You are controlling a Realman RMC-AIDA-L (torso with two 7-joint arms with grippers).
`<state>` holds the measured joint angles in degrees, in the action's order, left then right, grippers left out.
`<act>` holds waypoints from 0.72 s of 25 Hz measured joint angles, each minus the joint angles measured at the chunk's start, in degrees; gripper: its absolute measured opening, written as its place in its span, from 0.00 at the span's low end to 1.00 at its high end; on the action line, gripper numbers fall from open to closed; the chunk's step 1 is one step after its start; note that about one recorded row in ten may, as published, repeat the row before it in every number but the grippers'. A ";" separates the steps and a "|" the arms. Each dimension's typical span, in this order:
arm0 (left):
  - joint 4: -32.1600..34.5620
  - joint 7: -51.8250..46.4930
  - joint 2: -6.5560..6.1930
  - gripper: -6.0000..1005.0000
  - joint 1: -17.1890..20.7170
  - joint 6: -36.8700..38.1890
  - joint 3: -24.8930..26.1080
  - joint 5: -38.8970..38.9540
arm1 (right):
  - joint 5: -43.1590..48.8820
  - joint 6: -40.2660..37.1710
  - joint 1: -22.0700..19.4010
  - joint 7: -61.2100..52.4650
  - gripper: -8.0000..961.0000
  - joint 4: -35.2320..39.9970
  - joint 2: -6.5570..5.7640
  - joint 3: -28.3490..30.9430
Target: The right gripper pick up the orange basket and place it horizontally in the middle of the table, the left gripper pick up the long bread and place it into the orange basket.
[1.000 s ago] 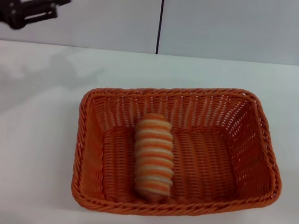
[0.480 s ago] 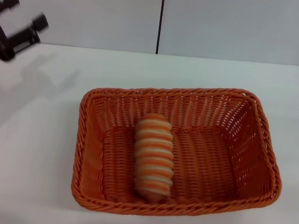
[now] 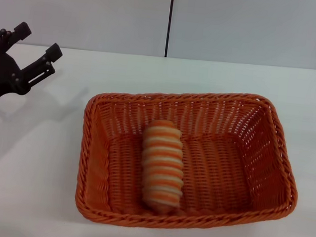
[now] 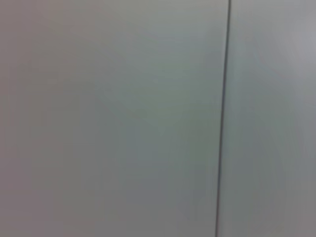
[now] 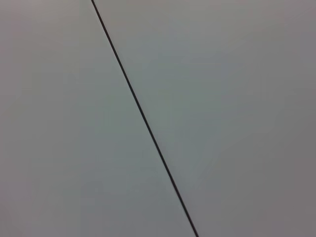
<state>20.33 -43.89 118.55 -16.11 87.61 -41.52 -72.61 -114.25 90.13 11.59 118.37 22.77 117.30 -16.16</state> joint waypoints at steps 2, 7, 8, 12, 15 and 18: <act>-0.06 -0.17 -0.12 0.83 0.37 1.45 0.13 0.02 | -0.01 0.93 -0.45 0.82 0.70 0.01 1.13 0.45; 0.01 -0.05 -0.17 0.83 1.61 2.67 0.23 0.03 | -0.03 2.64 -1.05 3.68 0.69 -2.73 1.65 0.67; 0.22 -0.34 -0.24 0.83 2.01 3.37 0.35 0.03 | -0.09 2.69 -0.97 3.70 0.69 -3.32 1.59 0.97; 0.40 -0.76 -0.32 0.83 2.24 3.90 0.82 0.03 | -0.10 2.20 -0.22 3.75 0.69 -3.57 1.52 1.12; 0.45 -2.50 -0.35 0.83 2.22 4.15 1.55 0.17 | -0.09 1.47 0.94 3.83 0.69 -3.48 1.42 1.13; 1.10 -3.37 -0.34 0.83 1.91 4.32 2.01 0.48 | -0.03 1.25 1.76 3.85 0.69 -3.13 1.33 1.13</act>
<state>21.43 -47.26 118.21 -14.20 91.93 -39.51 -72.13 -114.29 91.39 13.36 122.22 19.64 118.62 -15.03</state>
